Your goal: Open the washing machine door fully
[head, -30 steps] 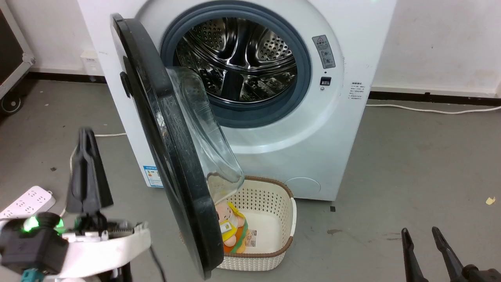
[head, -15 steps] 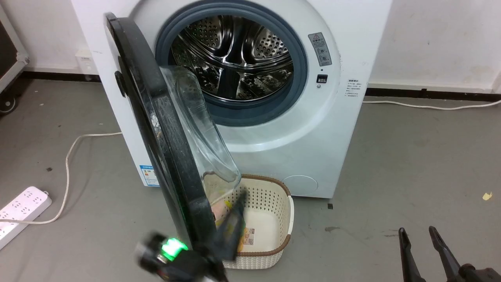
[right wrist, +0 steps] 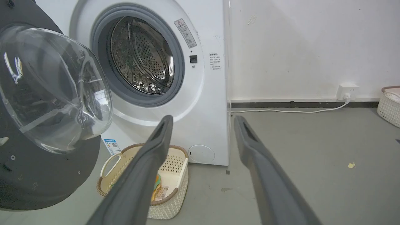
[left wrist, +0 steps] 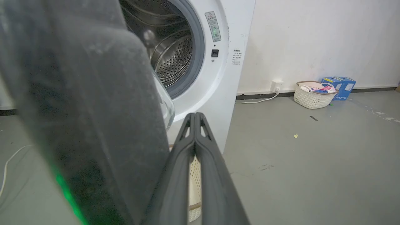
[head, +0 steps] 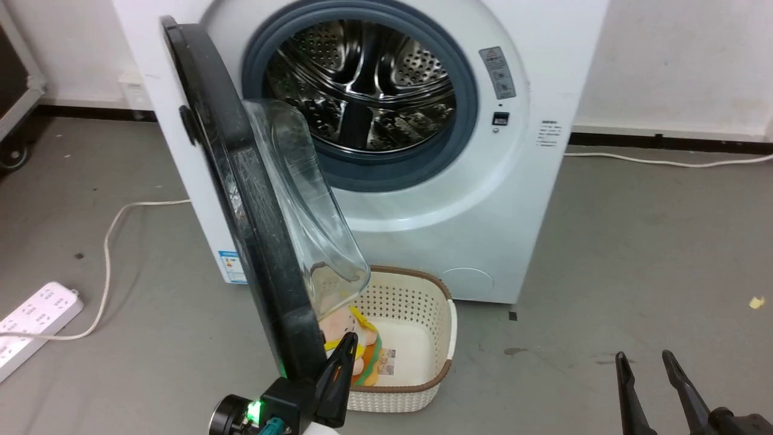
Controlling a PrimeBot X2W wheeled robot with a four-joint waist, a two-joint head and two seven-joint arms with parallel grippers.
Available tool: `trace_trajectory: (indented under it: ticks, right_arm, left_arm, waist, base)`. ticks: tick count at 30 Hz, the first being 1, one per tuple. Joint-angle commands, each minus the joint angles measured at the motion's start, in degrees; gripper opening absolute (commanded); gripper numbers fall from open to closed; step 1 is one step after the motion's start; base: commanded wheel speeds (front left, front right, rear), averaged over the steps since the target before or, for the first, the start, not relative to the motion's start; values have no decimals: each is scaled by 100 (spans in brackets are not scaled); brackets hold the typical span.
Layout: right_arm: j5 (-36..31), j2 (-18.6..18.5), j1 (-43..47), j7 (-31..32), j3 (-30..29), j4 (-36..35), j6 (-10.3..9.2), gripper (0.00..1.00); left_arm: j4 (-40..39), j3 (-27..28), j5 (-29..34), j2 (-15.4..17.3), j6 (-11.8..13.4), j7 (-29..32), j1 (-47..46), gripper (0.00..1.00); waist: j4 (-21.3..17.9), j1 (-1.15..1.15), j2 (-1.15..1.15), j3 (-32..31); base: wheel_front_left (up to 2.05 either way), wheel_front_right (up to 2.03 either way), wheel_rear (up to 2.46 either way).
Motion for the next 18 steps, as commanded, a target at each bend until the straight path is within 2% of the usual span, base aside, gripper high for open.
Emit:
trace_trajectory:
  ticks: [1,9,18]
  right_arm:
    - [32,24,1,-25,9,9,5,100]
    - [69,24,58,-25,38,27,5,100]
    - [67,24,57,-25,155,75,5,100]
  left_arm:
    - [94,124,-60,72,71,-38,-122,0]
    - [191,356,-156,180,123,-72,-120,0]
    - [-12,1006,-386,485,254,-76,29,0]
  waist:
    - [81,0,0,-6]
    - [692,0,0,-36]
    - [1542,0,0,-43]
  base:
    - [0,0,0]
    - [0,0,0]
    - [0,0,0]
